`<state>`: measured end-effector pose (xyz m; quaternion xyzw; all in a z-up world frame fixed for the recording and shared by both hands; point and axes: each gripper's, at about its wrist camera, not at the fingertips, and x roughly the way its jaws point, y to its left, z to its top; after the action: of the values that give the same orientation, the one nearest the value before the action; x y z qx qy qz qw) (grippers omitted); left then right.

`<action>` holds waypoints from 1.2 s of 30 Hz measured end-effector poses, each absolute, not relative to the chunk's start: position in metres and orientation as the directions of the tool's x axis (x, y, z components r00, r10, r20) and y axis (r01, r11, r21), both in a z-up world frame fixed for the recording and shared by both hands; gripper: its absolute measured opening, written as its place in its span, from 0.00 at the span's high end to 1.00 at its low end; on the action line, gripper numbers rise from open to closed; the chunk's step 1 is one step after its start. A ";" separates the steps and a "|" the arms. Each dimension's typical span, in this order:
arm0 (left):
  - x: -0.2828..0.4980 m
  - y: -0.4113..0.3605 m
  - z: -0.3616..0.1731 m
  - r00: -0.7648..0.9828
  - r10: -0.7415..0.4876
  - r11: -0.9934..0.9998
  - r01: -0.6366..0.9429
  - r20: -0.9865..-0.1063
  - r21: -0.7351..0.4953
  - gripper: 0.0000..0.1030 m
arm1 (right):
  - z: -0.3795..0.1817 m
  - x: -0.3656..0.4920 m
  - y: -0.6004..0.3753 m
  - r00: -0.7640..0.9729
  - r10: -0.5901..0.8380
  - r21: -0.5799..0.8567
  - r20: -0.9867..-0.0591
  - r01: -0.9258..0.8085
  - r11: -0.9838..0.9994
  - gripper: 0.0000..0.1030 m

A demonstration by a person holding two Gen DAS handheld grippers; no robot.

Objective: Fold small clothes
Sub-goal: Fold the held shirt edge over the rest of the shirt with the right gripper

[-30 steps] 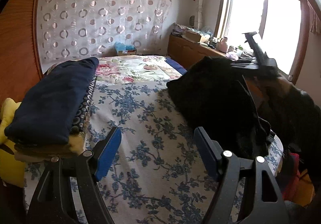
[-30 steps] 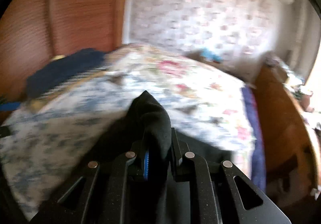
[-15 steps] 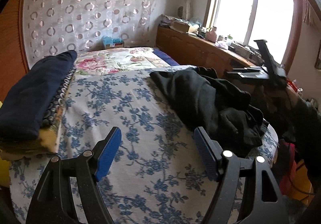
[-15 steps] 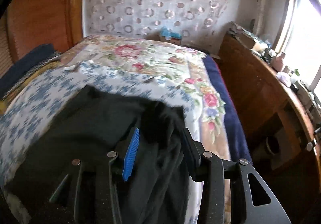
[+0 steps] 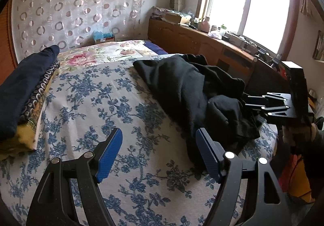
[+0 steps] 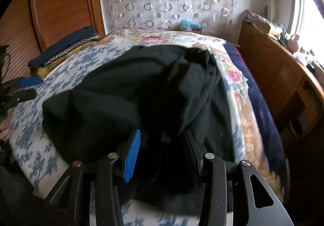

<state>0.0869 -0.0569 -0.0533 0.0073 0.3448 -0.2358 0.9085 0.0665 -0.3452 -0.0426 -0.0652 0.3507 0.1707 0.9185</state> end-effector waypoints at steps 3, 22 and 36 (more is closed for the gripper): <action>0.086 -0.061 -0.055 0.645 -0.424 0.886 0.440 -0.636 -0.145 0.26 | -0.040 0.058 -0.352 0.686 0.294 0.036 -0.665 -0.364 0.931 0.57; 0.083 -0.080 -0.067 0.616 -0.431 0.875 0.465 -0.660 -0.138 0.26 | -0.036 0.047 -0.365 0.671 0.326 0.067 -0.666 -0.382 0.922 0.96; 0.084 -0.095 -0.062 0.604 -0.457 0.860 0.489 -0.653 -0.149 0.26 | 0.031 0.012 -0.428 0.794 0.266 0.005 -0.546 -0.315 0.949 0.98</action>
<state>0.0836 -0.0948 -0.0617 0.0223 0.3580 -0.2640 0.8953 0.0116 -0.4284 0.0314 -0.0431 0.2817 0.1535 0.9462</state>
